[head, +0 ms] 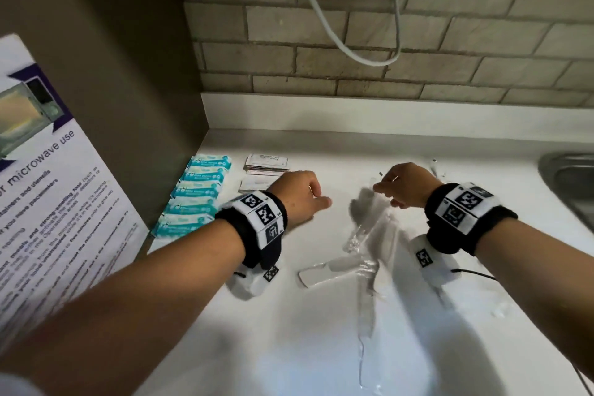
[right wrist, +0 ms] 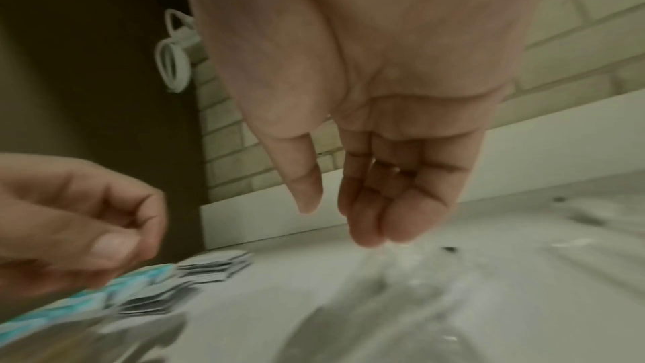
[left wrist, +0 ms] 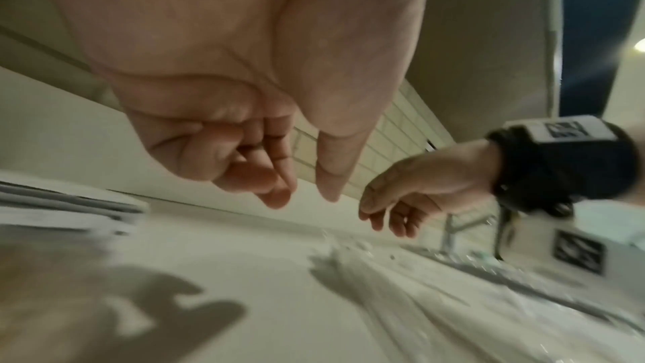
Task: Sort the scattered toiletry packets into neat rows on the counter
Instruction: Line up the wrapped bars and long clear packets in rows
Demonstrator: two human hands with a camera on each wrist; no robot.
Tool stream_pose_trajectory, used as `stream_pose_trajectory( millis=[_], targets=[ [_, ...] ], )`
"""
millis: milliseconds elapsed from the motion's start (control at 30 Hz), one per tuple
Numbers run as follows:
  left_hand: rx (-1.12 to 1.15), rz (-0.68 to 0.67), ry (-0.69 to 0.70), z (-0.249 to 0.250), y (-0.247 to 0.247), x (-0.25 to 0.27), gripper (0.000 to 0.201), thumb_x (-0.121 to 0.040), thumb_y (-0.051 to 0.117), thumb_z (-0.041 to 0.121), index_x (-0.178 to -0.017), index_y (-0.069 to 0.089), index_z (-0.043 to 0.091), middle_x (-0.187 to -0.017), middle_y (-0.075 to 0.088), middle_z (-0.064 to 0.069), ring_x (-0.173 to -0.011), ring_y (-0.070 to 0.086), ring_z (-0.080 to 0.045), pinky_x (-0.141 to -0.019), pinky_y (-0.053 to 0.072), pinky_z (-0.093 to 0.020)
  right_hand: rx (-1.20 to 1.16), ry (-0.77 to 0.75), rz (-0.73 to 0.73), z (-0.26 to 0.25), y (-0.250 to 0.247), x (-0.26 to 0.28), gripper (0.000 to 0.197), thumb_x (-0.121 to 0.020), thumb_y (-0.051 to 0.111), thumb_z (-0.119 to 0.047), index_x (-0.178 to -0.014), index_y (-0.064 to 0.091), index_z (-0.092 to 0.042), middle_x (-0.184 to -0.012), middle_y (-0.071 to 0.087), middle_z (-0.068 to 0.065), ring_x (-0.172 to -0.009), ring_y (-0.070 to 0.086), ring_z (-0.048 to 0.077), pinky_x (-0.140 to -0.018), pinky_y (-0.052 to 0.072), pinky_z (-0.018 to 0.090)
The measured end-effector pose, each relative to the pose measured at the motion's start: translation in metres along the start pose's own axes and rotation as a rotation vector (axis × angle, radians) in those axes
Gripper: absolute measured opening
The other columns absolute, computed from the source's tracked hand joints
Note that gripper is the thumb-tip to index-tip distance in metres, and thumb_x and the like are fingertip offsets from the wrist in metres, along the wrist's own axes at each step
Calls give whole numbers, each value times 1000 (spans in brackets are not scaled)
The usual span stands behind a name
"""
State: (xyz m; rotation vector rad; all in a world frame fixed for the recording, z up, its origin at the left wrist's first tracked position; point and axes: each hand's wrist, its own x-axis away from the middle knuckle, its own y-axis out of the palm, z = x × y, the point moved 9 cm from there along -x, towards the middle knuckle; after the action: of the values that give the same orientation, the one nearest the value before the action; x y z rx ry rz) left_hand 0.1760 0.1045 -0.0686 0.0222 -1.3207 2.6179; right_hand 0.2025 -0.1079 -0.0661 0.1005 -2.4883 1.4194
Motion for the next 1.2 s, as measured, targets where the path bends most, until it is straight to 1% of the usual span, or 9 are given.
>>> stream_pose_trajectory(
  millis=[67,167,267,400,567,667,833,967,1200],
  targets=[
    [-85,-67,31,23,27,-7,35,-82,68,50,-88,66,15,-87,66,0,-82,63,-20,-75,52,-28,20,113,-43,29,-4,-8,32,-86,65,-29,-78,65,2,-74,71,16,-66,69,30,-58,55,33],
    [-212,-125,55,49,57,-16,53,-82,62,58,-95,68,7,-94,69,-7,-87,66,-26,-79,55,-36,-24,226,-111,57,6,-16,39,-81,70,-39,-69,60,-4,-73,68,12,-58,63,25,-68,58,36],
    [-295,-192,30,59,81,-24,50,-80,66,58,-85,62,9,-84,65,-5,-80,63,-26,-66,50,-32,34,231,-154,73,18,-26,35,-77,70,-39,-53,67,-13,-54,67,1,-64,68,26,-72,57,33],
    [-279,-228,-28,63,96,-30,42,-79,71,50,-85,65,8,-83,68,-7,-82,67,-27,-67,50,-32,-42,227,-182,71,15,-40,32,-75,77,-34,-55,60,-14,-40,61,-4,-56,65,20,-48,52,19],
    [-96,-201,-159,55,101,-34,44,-74,78,46,-92,71,7,-88,72,-6,-87,69,-26,-80,56,-34,-66,191,-216,59,21,-51,38,-72,77,-32,-42,68,-10,-60,72,4,-70,71,24,-85,58,37],
    [44,-177,-217,52,103,-33,46,-72,81,41,-98,71,4,-94,74,-11,-84,68,-25,-86,55,-37,-98,176,-238,57,26,-60,38,-78,72,-17,-42,68,-5,-75,77,9,-84,75,24,-88,58,40],
    [261,-121,-274,48,93,-34,25,-77,81,24,-90,72,5,-92,75,-11,-90,71,-25,-87,57,-35,-177,134,-183,51,13,-70,29,-84,65,-10,-56,59,-7,-44,65,2,-40,64,10,-59,59,22],
    [224,-32,-323,37,75,-34,21,-82,74,28,-88,71,7,-96,74,-9,-93,69,-23,-86,55,-32,-194,22,-189,35,8,-73,22,-82,68,-11,-63,57,-9,-77,73,15,-71,72,28,-80,60,40],
    [226,125,-453,8,42,-34,12,-83,67,16,-72,66,11,-76,72,-11,-70,67,-26,-67,55,-30,-417,-81,-207,-2,17,-76,32,-81,72,-3,-93,43,-10,-71,61,14,-53,63,23,-48,57,32]
  ],
)
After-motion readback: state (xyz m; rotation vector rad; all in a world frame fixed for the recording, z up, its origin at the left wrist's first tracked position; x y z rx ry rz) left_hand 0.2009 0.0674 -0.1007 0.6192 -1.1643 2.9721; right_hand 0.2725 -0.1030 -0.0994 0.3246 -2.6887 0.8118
